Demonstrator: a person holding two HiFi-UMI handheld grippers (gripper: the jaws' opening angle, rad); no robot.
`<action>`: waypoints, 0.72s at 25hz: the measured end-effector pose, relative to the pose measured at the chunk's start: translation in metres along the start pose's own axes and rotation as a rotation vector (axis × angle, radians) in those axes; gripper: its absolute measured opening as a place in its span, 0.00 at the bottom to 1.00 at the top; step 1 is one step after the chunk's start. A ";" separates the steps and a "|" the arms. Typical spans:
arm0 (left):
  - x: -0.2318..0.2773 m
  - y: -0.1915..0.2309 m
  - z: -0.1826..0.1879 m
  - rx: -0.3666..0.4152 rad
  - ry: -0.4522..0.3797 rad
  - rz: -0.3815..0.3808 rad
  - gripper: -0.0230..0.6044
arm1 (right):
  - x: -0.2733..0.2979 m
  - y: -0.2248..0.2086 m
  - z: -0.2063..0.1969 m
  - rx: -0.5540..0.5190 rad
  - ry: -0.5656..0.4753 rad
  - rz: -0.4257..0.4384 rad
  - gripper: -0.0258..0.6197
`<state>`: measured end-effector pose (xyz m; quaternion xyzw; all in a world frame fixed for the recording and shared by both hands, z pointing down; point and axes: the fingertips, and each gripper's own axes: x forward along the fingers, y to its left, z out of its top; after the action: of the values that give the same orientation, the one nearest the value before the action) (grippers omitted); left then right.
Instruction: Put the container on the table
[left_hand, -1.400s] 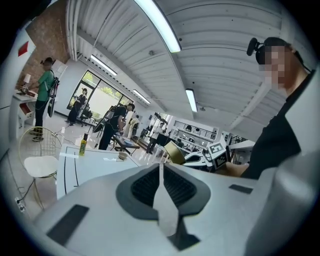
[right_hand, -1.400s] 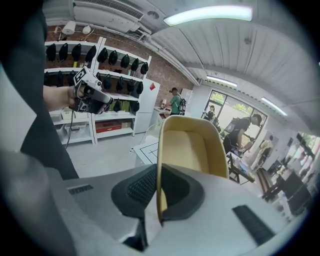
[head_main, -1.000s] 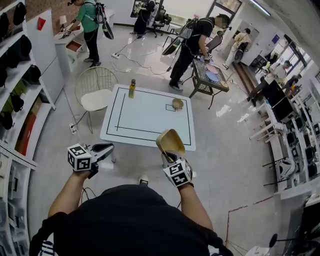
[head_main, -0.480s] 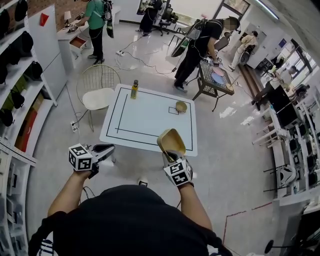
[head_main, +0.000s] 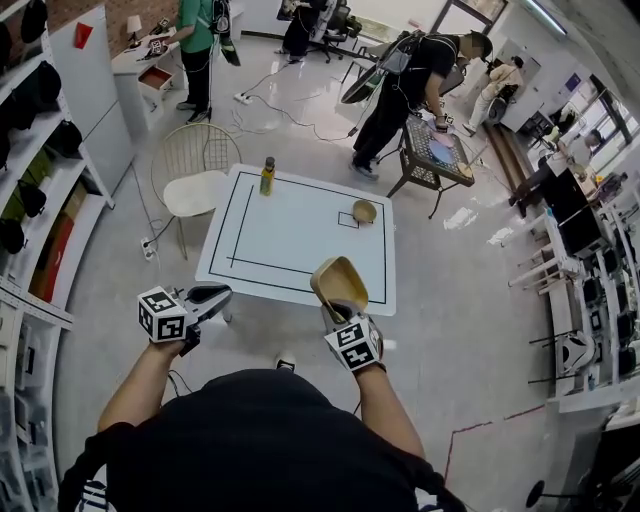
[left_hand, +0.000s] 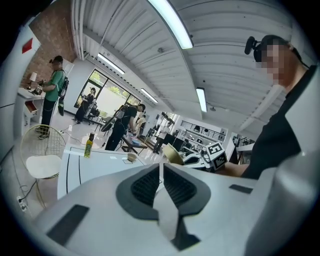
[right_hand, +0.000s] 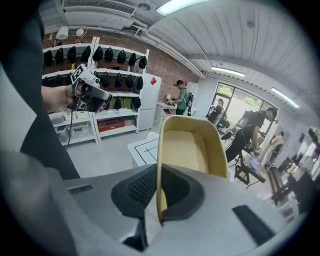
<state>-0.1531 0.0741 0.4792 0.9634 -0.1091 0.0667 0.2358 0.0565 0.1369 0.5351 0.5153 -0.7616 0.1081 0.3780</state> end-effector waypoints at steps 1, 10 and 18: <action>0.002 0.002 0.000 -0.002 0.002 0.001 0.09 | 0.002 -0.002 0.000 0.000 0.000 0.004 0.06; 0.030 0.015 0.006 -0.012 0.007 0.005 0.09 | 0.016 -0.022 -0.003 -0.002 0.016 0.032 0.06; 0.058 0.020 0.014 -0.016 0.021 0.005 0.09 | 0.028 -0.044 -0.009 0.001 0.018 0.056 0.06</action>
<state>-0.1009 0.0397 0.4867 0.9604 -0.1093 0.0766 0.2445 0.0940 0.1025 0.5504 0.4929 -0.7721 0.1239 0.3814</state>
